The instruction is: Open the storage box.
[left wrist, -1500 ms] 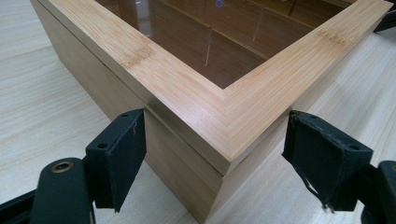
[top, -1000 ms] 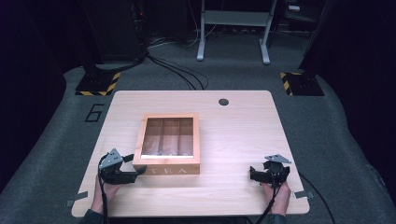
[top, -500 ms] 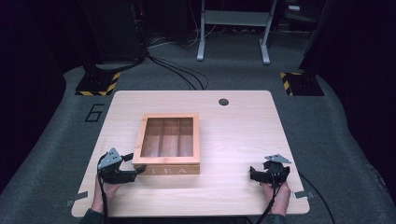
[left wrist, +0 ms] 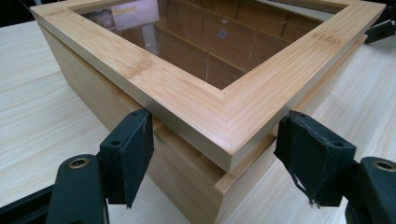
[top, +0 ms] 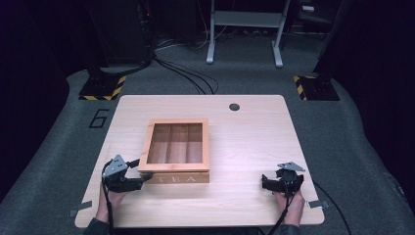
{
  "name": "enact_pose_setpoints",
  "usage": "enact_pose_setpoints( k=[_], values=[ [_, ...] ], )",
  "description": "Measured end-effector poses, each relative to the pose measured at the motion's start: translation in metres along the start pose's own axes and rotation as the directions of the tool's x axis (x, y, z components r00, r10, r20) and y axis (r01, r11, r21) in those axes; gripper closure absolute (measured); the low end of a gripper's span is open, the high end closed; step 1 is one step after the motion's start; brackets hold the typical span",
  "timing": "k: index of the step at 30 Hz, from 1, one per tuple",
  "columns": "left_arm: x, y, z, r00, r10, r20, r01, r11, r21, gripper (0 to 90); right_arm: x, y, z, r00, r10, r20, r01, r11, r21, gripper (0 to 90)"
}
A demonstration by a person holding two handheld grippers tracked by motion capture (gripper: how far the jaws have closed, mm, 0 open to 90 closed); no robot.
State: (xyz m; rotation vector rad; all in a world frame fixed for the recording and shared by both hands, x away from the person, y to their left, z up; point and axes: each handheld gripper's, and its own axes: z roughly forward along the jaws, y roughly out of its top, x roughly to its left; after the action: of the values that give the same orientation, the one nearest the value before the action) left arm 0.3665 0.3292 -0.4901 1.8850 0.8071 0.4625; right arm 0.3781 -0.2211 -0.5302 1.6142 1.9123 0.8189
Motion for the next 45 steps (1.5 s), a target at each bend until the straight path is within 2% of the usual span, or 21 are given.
enact_pose_setpoints(
  k=[12, 29, 35, 37, 42, 45],
  values=[
    [0.0031, 0.0011, -0.0018, 0.9998, -0.002, 0.017, 0.002, 0.9999, -0.014, 30.3, 0.0, 0.0001, -0.0002, 1.0, -0.001, 0.001, 0.001, 1.0, 0.003, 0.4],
    [0.0037, 0.0036, -0.0025, 0.9997, 0.013, 0.019, -0.013, 0.9999, 0.009, 30.9, 0.0, 0.0, 0.0, 1.0, -0.001, 0.0, 0.001, 1.0, 0.0, 0.4],
    [0.0027, 0.0058, -0.0024, 0.9996, 0.028, 0.006, -0.028, 0.9995, 0.016, 30.8, 0.0, 0.0, 0.0001, 1.0, -0.001, -0.001, 0.001, 1.0, 0.0, 0.4],
    [0.0036, 0.0063, -0.0023, 0.9995, 0.03, -0.012, -0.03, 0.9994, 0.015, 33.1, 0.0, 0.0, 0.0001, 1.0, 0.0, -0.001, 0.0, 1.0, 0.0, 0.4],
    [0.0044, 0.0076, -0.0014, 0.9996, 0.018, -0.021, -0.018, 0.9998, 0.005, 35.4, 0.0, 0.0, 0.0001, 1.0, 0.0, -0.001, 0.0, 1.0, 0.0, 0.4],
    [0.0042, 0.0096, -0.0011, 0.9987, 0.024, -0.045, -0.024, 0.9997, 0.004, 34.8, 0.0, 0.0, 0.0001, 1.0, 0.0, -0.001, 0.0, 1.0, 0.0, 0.4]
  ],
)
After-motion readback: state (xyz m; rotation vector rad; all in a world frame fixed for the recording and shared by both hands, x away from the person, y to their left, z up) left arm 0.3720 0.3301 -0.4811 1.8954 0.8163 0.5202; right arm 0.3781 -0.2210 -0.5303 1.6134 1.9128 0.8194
